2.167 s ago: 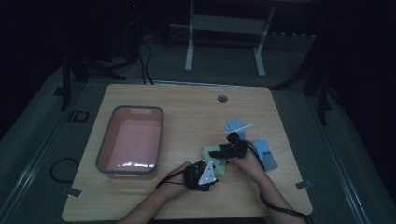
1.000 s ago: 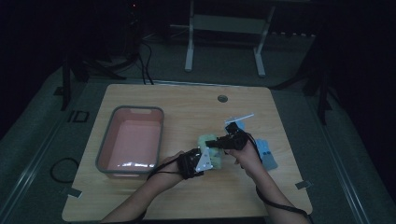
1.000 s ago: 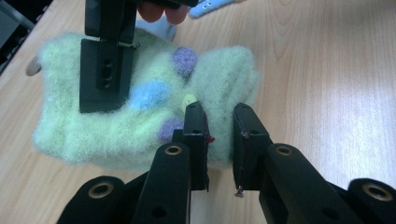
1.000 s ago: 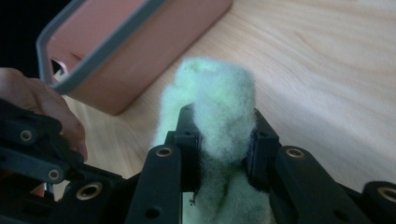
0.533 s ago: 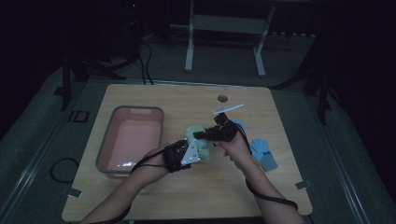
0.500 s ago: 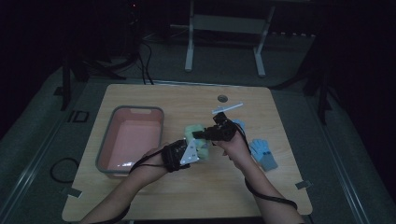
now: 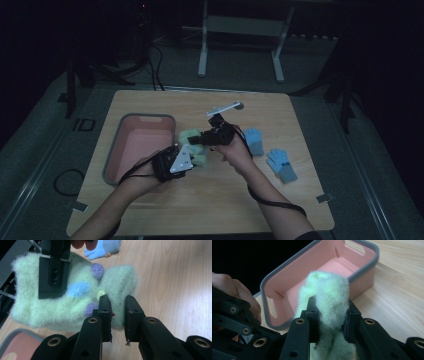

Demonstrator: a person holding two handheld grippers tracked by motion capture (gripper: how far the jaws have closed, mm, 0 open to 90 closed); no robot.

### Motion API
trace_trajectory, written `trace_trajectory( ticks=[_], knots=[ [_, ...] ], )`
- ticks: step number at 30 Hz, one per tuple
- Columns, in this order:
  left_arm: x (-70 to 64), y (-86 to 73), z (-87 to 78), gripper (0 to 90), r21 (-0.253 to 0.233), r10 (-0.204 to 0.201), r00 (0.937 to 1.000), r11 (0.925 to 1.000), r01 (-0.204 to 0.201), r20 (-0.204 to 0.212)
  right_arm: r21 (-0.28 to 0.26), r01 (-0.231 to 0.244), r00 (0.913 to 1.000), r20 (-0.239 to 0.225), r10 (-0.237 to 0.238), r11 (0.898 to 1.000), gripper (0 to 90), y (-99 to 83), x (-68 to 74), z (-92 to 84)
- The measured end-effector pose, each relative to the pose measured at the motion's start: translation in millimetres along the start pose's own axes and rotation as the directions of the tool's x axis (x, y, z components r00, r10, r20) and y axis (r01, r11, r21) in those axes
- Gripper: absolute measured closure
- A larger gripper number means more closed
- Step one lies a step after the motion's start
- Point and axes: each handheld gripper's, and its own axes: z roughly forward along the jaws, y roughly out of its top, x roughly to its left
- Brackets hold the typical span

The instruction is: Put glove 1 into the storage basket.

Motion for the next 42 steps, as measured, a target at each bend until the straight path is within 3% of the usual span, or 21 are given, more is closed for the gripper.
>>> trace_trajectory(
  ticks=[10,21,29,37,42],
  knots=[
    [8.9,-23.0,-21.7,78.5,0.053,-0.012,0.9994,0.9985,0.014,-0.032,0.011,0.03,0.9993,-0.022,-0.03,0.999,72.0,22.0,19.2,31.5],
    [17.9,-59.2,-46.6,78.6,0.099,-0.053,0.9964,0.9933,0.059,-0.066,0.016,0.066,0.9964,-0.054,-0.065,0.998,72.0,41.0,39.7,76.5],
    [23.4,-84.9,-57.5,78.5,0.129,-0.089,0.9938,0.9869,0.097,-0.065,0.041,0.068,0.9942,-0.086,-0.064,0.997,72.0,48.6,49.6,110.7],
    [30.0,-98.1,-54.9,78.6,0.142,-0.095,0.9948,0.9849,0.099,-0.038,0.05,0.064,0.9945,-0.085,-0.06,0.997,72.0,49.9,48.9,127.0],
    [30.6,-105.5,-42.9,78.6,0.164,-0.087,0.9961,0.9826,0.088,-0.018,0.079,0.054,0.9964,-0.07,-0.048,0.995,71.9,43.9,41.5,138.3]
  ],
)
